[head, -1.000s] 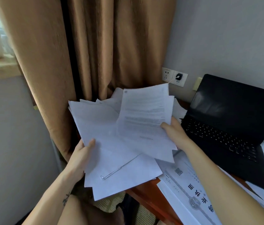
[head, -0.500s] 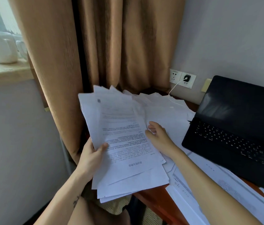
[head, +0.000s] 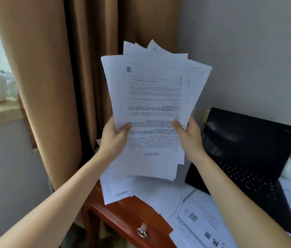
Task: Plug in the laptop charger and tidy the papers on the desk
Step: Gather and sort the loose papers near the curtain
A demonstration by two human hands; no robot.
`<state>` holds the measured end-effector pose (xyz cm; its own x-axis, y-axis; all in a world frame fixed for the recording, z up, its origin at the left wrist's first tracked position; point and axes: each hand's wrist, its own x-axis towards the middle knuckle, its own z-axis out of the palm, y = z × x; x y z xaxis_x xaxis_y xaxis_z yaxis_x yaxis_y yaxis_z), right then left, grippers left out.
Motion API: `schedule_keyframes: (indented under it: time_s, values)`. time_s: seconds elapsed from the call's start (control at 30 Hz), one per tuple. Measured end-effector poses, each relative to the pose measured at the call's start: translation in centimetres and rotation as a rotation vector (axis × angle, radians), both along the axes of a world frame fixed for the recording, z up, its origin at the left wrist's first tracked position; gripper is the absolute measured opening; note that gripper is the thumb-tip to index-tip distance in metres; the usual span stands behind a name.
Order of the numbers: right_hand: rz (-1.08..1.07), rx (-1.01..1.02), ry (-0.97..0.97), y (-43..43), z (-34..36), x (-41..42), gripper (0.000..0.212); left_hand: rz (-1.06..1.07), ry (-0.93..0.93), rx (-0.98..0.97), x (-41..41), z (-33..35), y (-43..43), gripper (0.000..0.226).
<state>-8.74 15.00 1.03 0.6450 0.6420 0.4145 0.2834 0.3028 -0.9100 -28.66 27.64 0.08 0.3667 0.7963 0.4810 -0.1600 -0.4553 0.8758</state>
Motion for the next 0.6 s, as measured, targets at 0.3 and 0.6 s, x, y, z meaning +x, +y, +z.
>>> schedule_keyframes:
  time_s: [0.3,0.6]
  values:
    - [-0.052,-0.078,0.097,-1.0,-4.3,0.4,0.023,-0.009,-0.074,-0.286,2.2,-2.0,-0.7,0.026]
    - [-0.028,-0.053,0.086,-0.1,-2.5,-0.1,0.025,-0.067,-0.207,-0.285,1.9,1.4,-0.6,0.029]
